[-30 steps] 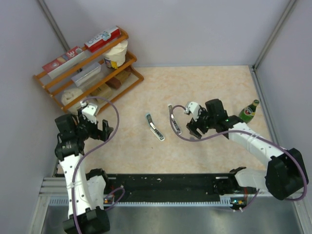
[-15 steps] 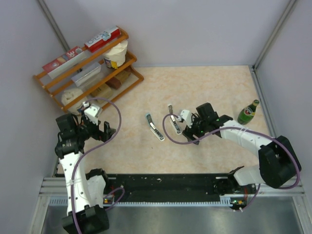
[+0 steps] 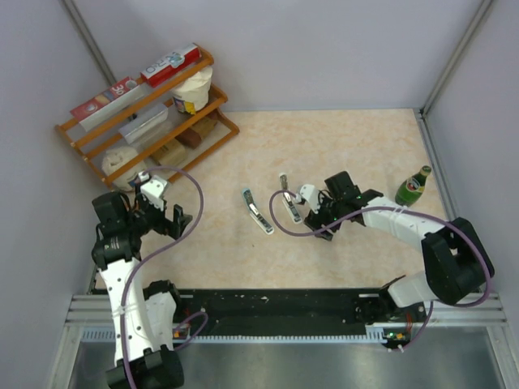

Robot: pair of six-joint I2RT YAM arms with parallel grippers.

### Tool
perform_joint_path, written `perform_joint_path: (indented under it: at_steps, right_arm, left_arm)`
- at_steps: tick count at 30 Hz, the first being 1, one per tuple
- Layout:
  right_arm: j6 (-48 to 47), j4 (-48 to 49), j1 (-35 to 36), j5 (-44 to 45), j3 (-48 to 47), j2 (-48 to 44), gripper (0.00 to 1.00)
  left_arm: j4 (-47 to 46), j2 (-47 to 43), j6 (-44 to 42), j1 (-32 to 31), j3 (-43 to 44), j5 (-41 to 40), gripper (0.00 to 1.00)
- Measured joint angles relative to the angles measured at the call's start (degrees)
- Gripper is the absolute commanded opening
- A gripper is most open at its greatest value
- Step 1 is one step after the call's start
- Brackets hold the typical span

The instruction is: Load the staples into the stapler

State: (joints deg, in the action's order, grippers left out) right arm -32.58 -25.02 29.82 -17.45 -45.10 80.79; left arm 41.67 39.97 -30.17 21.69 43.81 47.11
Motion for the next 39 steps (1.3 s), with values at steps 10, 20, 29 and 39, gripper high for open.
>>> perform_joint_path:
  at_steps: [10, 20, 29, 39]
  right_arm:
    - [-0.7, -3.0, -0.3, 1.3, -9.6, 4.7, 0.66]
    - [-1.1, -5.5, -0.4, 0.2, -10.4, 7.5, 0.66]
    - [-1.4, -6.5, -0.4, 0.4, -9.7, 8.3, 0.61]
    - [-1.9, -8.2, -0.3, 0.1, -9.7, 12.3, 0.57]
  left_arm:
    - [0.0, 0.3, 0.0, 0.0, -0.2, -0.6, 0.99]
    - [-0.1, 0.8, 0.0, 0.0, -0.2, -1.1, 0.99]
    - [-0.1, 1.7, 0.0, 0.0, -0.2, -1.1, 0.99]
    - [-0.1, 1.9, 0.0, 0.0, -0.4, -1.2, 0.99]
